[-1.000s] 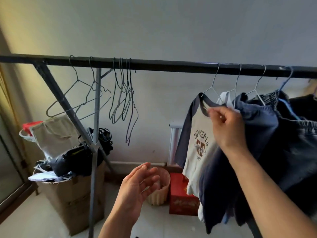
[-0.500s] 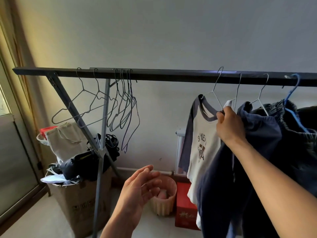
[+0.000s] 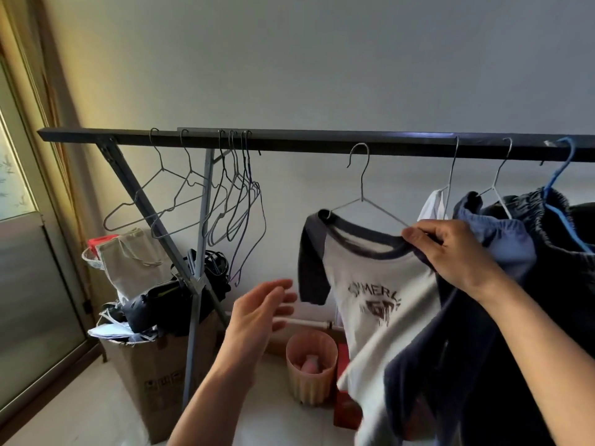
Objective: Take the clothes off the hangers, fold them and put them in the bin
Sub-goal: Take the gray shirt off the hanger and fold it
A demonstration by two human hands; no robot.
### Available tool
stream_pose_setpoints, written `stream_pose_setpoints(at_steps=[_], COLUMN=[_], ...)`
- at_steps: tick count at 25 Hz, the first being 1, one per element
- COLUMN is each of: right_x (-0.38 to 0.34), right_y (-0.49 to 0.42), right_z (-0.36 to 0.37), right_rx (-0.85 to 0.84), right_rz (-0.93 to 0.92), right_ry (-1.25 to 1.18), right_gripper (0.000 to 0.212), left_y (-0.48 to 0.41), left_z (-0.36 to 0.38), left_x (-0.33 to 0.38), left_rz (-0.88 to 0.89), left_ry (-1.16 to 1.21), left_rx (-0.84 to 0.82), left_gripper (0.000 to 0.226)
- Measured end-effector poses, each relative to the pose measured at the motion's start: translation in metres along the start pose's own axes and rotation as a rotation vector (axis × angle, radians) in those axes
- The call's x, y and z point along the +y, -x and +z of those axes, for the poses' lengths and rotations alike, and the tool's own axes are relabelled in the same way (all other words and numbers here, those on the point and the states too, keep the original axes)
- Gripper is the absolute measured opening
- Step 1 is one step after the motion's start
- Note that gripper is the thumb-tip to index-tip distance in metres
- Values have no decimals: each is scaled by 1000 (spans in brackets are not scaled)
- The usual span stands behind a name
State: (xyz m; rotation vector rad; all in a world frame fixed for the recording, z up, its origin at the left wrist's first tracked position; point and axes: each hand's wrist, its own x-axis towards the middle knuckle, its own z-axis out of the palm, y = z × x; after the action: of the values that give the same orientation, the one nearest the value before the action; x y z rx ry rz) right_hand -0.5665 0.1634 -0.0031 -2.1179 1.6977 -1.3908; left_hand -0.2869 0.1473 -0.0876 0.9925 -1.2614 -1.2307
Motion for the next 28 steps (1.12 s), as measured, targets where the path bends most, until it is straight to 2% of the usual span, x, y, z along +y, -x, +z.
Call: stream_pose_setpoints(at_steps=[3, 6, 8, 10, 14, 17, 20, 24, 28], right_x=[-8, -16, -21, -25, -29, -33, -38, -40, -48], right_y=[18, 30, 36, 40, 45, 47, 48, 49, 46], right_z=[-10, -14, -14, -13, -11, -8, -6, -4, -12], right_rx=[-72, -129, -149, -180, -245, -289, -307, -340, -353], right_rz=[16, 41, 76, 87, 83, 61, 61, 65, 43], right_ry=[-62, -113, -177, -203, -237, -240, -287, -321, -299], right_gripper=[25, 24, 20, 18, 17, 22, 24, 26, 34], left_y=[-17, -34, -39, -41, -36, -31, -26, -13, -5], left_z=[-2, -11, -21, -29, -43, -51, -55, -53, -47], left_x=[18, 21, 20, 21, 27, 30, 32, 43, 56], left_rz=[166, 346, 409, 419, 402, 442, 497, 481, 520], left_ry=[-152, -466, -662, -743, -705, -799, -783, -589, -559], left_rx=[43, 54, 25, -13, -122, -148, -112, -4, 13], left_gripper=[22, 33, 41, 38, 21, 17, 15, 15, 18])
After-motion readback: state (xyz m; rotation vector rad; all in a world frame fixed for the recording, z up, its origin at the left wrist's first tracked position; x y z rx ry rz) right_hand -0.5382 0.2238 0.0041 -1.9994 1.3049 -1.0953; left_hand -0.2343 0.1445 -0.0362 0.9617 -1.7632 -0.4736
